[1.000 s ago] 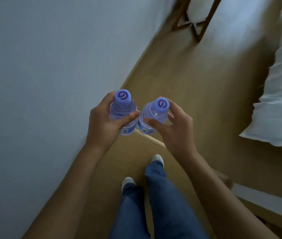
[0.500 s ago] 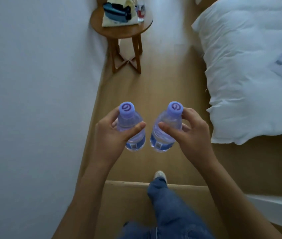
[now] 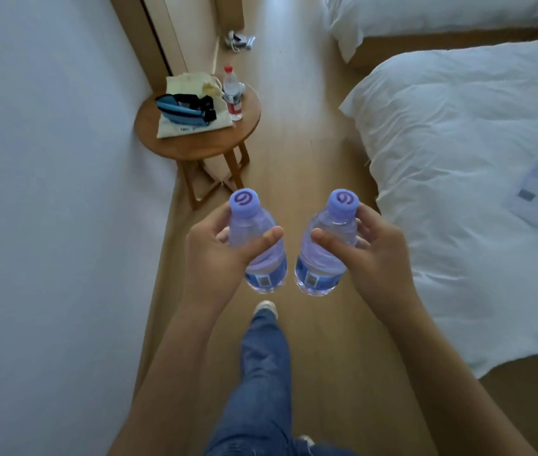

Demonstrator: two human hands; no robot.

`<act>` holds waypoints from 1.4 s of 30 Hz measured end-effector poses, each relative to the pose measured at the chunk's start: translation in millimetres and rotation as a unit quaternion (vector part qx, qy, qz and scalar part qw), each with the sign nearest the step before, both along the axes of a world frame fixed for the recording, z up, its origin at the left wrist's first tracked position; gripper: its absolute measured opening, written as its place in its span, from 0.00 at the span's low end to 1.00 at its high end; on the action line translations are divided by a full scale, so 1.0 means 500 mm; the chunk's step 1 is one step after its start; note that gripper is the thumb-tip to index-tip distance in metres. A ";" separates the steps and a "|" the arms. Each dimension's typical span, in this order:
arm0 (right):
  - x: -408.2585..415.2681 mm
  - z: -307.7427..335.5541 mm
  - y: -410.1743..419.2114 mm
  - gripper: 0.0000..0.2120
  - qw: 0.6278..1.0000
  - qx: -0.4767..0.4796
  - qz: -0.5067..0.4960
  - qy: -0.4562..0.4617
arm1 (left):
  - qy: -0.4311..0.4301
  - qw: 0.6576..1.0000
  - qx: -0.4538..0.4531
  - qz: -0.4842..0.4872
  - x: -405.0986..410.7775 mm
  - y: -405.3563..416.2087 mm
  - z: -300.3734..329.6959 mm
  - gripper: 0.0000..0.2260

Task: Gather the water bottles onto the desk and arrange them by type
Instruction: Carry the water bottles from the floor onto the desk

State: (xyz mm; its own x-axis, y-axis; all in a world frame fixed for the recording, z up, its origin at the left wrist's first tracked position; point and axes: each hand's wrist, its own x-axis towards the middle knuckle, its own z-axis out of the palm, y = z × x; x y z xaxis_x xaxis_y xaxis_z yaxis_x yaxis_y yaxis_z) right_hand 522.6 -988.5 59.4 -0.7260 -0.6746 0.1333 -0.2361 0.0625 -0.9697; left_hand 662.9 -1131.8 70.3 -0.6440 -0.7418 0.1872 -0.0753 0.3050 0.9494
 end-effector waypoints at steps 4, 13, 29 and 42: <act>-0.147 -0.003 -0.188 0.14 1.000 -0.010 -0.016 -0.013 | 0.017 1.000 0.008 -0.024 -0.167 -0.181 0.014 0.12; -0.475 0.043 -0.496 0.17 0.996 -0.039 -0.061 -0.044 | 0.015 0.999 -0.026 -0.042 -0.491 -0.519 0.072 0.18; -1.260 0.086 -0.975 0.16 0.999 -0.025 -0.037 0.027 | 0.019 0.998 0.063 -0.010 -1.253 -0.962 0.085 0.16; -1.775 0.080 -1.526 0.16 0.998 -0.012 0.020 0.057 | 0.026 0.997 0.064 0.047 -1.746 -1.499 0.065 0.21</act>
